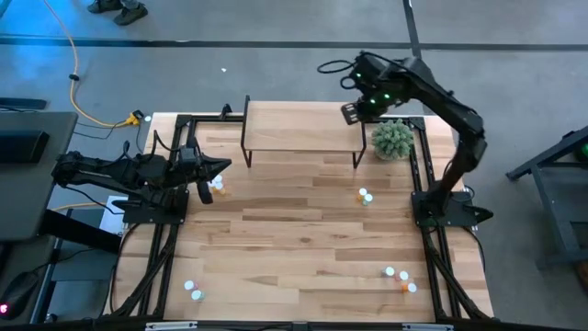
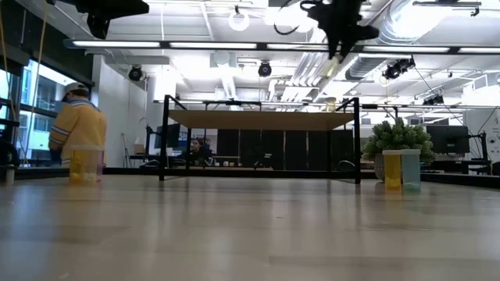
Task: Pick and place medicine bottles onto shelf by color
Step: Put the bottom yellow pill bottle on the shelf aligned with the other yellow pill bottle
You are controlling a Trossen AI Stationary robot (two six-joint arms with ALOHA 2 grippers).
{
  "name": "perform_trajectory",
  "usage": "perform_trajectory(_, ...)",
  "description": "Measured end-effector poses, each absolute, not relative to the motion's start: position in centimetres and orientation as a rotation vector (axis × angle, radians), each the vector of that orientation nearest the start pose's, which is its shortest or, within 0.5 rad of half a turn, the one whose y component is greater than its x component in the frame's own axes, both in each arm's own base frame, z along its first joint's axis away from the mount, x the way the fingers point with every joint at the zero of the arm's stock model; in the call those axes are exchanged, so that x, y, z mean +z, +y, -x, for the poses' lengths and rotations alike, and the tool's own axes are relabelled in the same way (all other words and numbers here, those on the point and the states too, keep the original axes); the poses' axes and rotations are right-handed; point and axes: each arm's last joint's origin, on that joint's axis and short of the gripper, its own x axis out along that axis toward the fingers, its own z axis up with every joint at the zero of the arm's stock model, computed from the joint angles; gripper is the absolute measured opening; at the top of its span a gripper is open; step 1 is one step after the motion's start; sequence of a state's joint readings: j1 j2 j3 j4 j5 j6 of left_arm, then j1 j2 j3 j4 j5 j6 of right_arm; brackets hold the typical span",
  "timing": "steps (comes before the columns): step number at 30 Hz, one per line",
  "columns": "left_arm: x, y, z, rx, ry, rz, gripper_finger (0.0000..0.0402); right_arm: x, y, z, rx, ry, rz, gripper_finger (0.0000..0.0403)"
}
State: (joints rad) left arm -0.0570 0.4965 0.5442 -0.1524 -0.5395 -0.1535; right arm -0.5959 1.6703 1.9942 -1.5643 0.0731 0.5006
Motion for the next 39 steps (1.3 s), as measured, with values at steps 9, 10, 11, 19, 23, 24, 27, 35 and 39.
perform_trajectory(9,29.1,0.9,-12.2,0.523,0.055,0.137,0.0,39.5,-15.3,-20.7,-0.849,1.078,-0.898,0.0099)
perform_trajectory(10,29.1,0.9,-12.2,0.526,0.054,0.143,0.0,39.7,-15.2,-20.9,-0.834,1.077,-0.898,0.0099)
perform_trajectory(11,29.1,0.9,-12.2,0.53,0.053,0.143,0.0,39.8,-15.2,-21.3,-0.827,1.072,-0.893,0.0099)
perform_trajectory(19,29.1,0.9,-12.2,0.53,0.051,0.151,0.0,38.3,-17.7,-24.4,-0.907,1.153,-0.846,0.0099)
perform_trajectory(23,29.1,0.9,-12.2,0.535,0.051,0.15,0.0,36.4,-18.8,-25.6,-0.945,1.217,-0.852,0.0099)
perform_trajectory(24,29.1,0.9,-12.2,0.534,0.051,0.151,0.0,36.0,-19.0,-25.9,-0.948,1.226,-0.855,0.0099)
perform_trajectory(27,29.1,0.9,-12.2,0.533,0.051,0.15,0.0,35.1,-19.5,-26.5,-0.963,1.256,-0.847,0.0099)
perform_trajectory(35,29.1,0.9,-12.2,0.531,0.051,0.152,0.0,34.7,-20.0,-26.5,-1.067,1.237,-0.864,0.0099)
perform_trajectory(39,29.1,0.9,-12.2,0.53,0.051,0.152,0.0,34.5,-20.5,-26.3,-1.056,1.235,-0.912,0.0099)
